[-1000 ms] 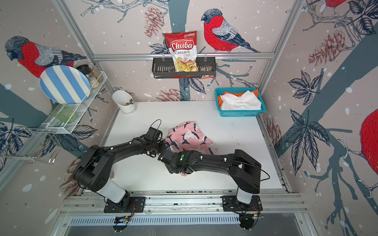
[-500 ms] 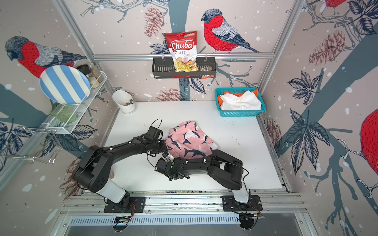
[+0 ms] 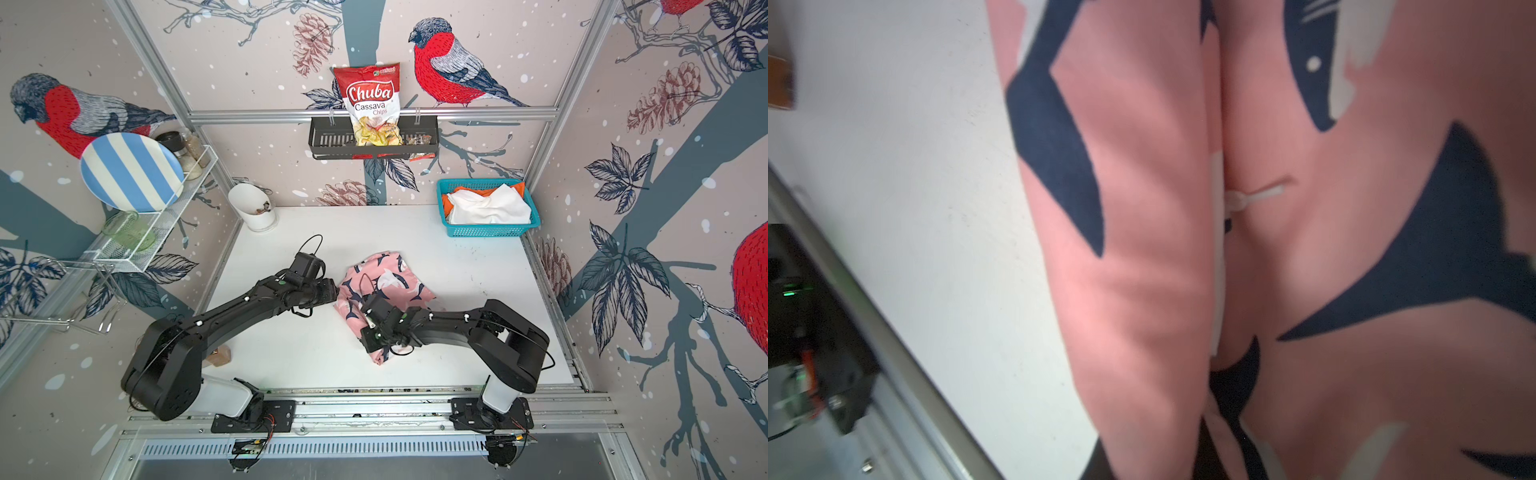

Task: Roll up the shorts
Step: Roll the shorts at the center of the board.

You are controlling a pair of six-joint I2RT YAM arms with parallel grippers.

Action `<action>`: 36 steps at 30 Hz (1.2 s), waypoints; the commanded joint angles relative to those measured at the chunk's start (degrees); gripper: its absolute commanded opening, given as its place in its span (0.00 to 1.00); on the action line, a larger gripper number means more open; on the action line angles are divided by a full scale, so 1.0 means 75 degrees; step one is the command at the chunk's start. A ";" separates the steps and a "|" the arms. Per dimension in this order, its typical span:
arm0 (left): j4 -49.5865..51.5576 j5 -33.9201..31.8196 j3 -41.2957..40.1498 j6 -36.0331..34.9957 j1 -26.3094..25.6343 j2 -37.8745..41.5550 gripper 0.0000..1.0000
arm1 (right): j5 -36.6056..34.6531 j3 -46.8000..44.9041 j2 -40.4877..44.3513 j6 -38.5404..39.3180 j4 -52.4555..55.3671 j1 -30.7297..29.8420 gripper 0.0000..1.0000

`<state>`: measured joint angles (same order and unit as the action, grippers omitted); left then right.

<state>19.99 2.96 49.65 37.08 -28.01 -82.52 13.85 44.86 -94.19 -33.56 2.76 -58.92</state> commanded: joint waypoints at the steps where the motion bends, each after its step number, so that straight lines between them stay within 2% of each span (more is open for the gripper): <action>1: 0.0122 0.0019 0.0260 -0.0036 -0.0271 -0.0143 0.62 | 0.2391 -0.0677 0.0120 -0.0999 -0.1657 0.0636 0.08; 5: -0.0122 0.0099 0.0727 0.0065 -0.0639 -0.0912 0.64 | 0.2978 -0.1165 -0.0038 -0.1220 -0.1952 0.1329 0.08; 8: -0.0437 0.0252 0.0914 0.0059 -0.0656 -0.1573 0.50 | 0.2913 -0.1305 -0.0056 -0.1083 -0.1668 0.1644 0.09; 10: -0.0455 0.0227 0.0956 -0.0043 -0.0653 -0.1996 0.40 | 0.2549 -0.1289 0.0089 -0.0898 -0.1268 0.1703 0.15; 12: -0.0450 0.0230 0.1223 -0.0137 -0.0653 -0.2313 0.34 | 0.1985 -0.1188 0.0301 -0.0692 -0.0693 0.1663 0.22; 14: -0.0453 0.0247 0.1297 -0.0222 -0.0660 -0.2566 0.33 | 0.1248 -0.1002 0.0556 -0.0422 -0.0021 0.1499 0.35; 15: -0.0465 0.0266 0.1302 -0.0247 -0.0657 -0.2622 0.33 | 0.0735 -0.0861 0.0683 -0.0311 0.0422 0.1396 0.38; 20: -0.0580 0.0432 0.1198 -0.0256 -0.0656 -0.2700 0.33 | -0.2708 0.0252 0.1258 -0.0119 0.2858 0.0312 0.57; 23: -0.0558 0.0478 0.1175 -0.0303 -0.0657 -0.2708 0.33 | -0.4621 0.1200 0.0997 -0.0248 0.4185 -0.0402 0.63; 25: -0.0562 0.0484 0.1150 -0.0306 -0.0645 -0.2677 0.33 | -0.5389 0.1790 0.0727 -0.0208 0.4702 -0.0925 0.66; 31: -0.0587 0.0496 0.1159 -0.0292 -0.0644 -0.2639 0.35 | -0.6118 0.3205 -0.0716 0.0054 0.5373 -0.1939 0.73; 36: -0.0595 0.0519 0.1176 -0.0256 -0.0648 -0.2653 0.35 | -0.6565 0.3607 -0.1779 0.0096 0.5644 -0.2148 0.76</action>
<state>14.35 6.28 58.48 35.62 -32.84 -102.21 -30.26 71.40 -105.27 -33.32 40.66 -74.94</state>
